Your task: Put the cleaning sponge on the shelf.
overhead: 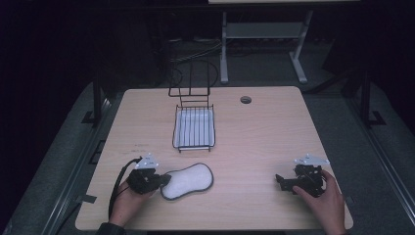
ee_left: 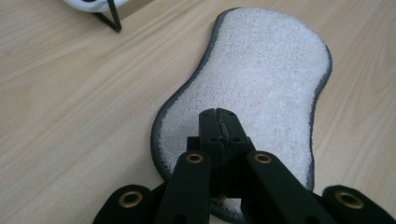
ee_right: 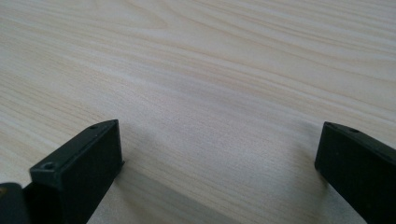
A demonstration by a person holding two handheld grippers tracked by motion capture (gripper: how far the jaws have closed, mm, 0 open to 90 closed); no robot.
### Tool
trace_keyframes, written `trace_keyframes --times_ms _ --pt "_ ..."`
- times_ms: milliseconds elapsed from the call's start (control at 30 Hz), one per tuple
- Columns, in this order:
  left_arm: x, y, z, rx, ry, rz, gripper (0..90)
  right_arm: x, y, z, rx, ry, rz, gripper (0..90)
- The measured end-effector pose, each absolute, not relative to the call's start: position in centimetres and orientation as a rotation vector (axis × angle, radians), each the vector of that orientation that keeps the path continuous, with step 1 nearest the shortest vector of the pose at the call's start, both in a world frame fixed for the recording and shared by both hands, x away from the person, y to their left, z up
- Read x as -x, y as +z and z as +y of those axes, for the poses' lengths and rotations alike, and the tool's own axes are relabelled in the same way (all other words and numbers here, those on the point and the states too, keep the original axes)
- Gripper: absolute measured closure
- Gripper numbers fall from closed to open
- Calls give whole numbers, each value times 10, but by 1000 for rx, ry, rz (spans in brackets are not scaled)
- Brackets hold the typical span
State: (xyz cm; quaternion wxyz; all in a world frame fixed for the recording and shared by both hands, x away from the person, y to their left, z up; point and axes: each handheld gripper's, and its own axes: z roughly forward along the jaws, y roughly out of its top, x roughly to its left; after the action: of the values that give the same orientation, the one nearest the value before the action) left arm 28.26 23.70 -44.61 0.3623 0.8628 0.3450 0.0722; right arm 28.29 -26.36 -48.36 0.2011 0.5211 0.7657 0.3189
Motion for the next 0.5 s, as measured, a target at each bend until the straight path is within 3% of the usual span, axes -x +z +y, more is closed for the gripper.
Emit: trace_keyframes --times_ms 500 --pt "-264 -446 246 -2206 173 930 897 -283 -484 -264 -1455 891 2139 2"
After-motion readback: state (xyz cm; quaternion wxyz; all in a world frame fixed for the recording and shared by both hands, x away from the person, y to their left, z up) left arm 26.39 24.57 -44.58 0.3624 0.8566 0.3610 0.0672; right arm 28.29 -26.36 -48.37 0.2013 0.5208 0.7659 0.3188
